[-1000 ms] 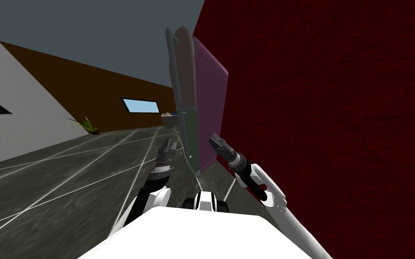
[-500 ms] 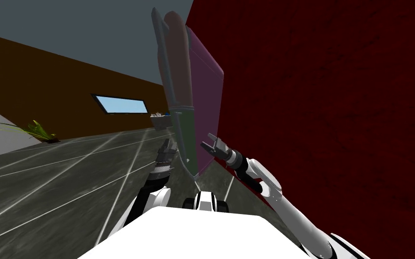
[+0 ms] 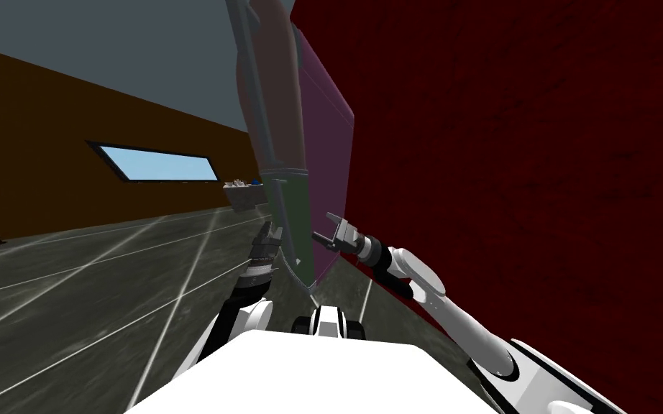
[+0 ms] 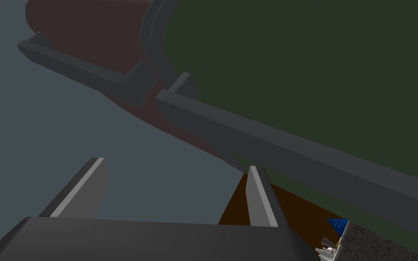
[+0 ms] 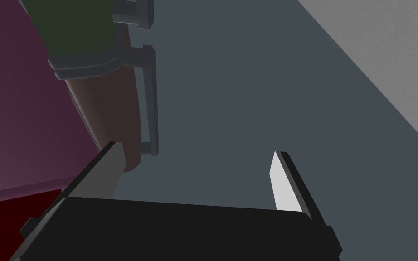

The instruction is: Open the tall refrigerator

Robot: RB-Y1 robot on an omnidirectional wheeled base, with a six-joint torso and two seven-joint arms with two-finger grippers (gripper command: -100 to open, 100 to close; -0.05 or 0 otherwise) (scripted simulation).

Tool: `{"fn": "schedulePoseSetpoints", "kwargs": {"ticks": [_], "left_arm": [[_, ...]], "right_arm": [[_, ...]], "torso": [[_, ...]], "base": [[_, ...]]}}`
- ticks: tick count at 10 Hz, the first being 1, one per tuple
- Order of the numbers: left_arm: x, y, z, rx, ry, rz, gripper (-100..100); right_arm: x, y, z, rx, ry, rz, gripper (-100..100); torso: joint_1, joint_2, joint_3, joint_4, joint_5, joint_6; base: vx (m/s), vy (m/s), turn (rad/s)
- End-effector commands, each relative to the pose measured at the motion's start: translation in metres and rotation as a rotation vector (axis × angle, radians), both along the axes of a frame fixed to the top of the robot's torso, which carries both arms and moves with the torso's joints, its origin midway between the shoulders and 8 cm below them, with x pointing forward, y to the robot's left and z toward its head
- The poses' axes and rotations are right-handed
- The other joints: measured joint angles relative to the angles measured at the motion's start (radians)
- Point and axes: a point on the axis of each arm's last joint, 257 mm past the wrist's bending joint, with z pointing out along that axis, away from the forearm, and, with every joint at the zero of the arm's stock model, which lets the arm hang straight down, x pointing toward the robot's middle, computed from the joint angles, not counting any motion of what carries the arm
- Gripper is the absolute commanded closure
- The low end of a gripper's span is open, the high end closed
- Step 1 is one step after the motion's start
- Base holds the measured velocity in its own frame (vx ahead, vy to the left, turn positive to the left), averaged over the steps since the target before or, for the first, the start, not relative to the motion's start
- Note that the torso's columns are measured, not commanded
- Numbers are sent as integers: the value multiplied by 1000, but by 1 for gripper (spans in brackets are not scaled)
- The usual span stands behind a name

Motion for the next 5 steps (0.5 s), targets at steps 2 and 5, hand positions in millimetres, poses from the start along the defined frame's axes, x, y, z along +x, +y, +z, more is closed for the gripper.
{"fn": "schedulePoseSetpoints", "kwargs": {"ticks": [2,5], "left_arm": [[0,0,0,0,0,0,0],[0,0,0,0,0,0,0]], "right_arm": [[3,13,-4,-119,-151,-35,-100],[4,18,0,-168,-240,-50,-100]], "torso": [[1,0,0,0,0,0],[1,-1,0,0,0,1]], "base": [[45,111,-171],[41,105,-118]]}}
